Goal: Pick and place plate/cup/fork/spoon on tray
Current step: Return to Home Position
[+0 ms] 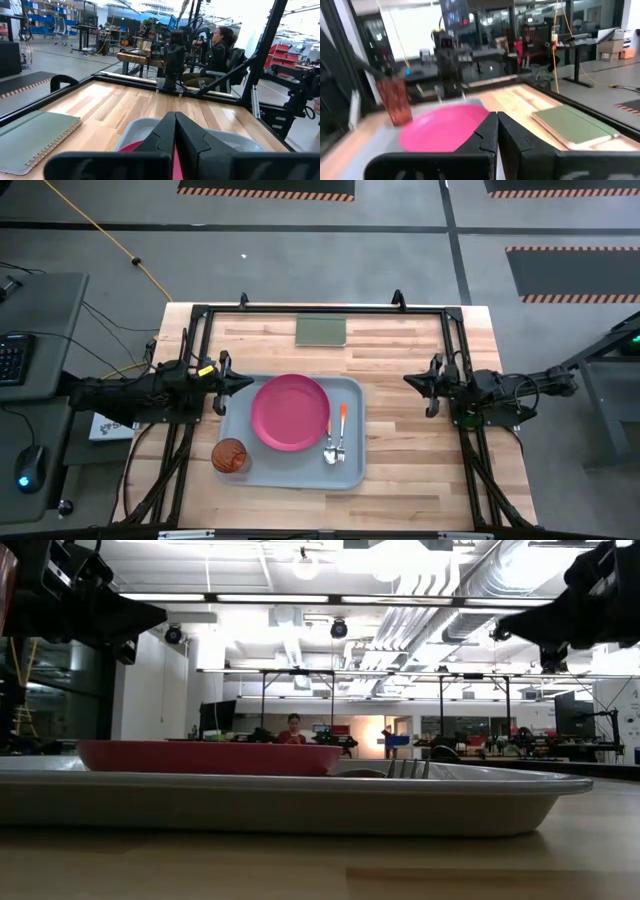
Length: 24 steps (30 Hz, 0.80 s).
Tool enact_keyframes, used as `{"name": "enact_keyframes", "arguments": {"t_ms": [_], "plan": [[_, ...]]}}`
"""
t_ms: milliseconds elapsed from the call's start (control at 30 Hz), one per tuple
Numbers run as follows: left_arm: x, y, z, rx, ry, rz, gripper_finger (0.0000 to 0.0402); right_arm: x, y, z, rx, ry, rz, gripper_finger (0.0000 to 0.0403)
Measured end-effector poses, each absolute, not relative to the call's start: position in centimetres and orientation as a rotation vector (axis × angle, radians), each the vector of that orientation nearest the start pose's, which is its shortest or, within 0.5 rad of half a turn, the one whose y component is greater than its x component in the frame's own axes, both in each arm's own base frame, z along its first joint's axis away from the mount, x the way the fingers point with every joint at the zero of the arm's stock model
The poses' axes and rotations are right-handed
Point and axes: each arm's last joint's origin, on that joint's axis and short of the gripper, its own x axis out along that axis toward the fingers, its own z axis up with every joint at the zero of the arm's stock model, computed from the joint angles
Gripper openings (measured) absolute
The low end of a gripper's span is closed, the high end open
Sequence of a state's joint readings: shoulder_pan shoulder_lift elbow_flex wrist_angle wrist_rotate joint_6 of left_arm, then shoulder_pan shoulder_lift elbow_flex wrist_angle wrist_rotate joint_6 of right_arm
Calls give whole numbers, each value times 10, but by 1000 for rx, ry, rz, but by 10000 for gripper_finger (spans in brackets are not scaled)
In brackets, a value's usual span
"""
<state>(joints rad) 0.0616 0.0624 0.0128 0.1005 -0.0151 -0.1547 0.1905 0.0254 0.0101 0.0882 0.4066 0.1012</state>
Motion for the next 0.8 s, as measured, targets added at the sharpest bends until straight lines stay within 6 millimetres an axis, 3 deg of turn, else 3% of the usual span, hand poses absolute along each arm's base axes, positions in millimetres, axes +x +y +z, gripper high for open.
{"name": "enact_keyframes", "arguments": {"t_ms": [167, 433, 800], "plan": [[101, 7, 173, -153, -57, 73, 1, 98, 9, 170, -21, -29, -156, 0], [101, 7, 173, -153, -56, 73, 1, 99, 9, 168, 29, -12, -32, 0], [100, 6, 173, -153, -62, 69, 1, 99, 3, 168, -41, -9, -82, 0]]}}
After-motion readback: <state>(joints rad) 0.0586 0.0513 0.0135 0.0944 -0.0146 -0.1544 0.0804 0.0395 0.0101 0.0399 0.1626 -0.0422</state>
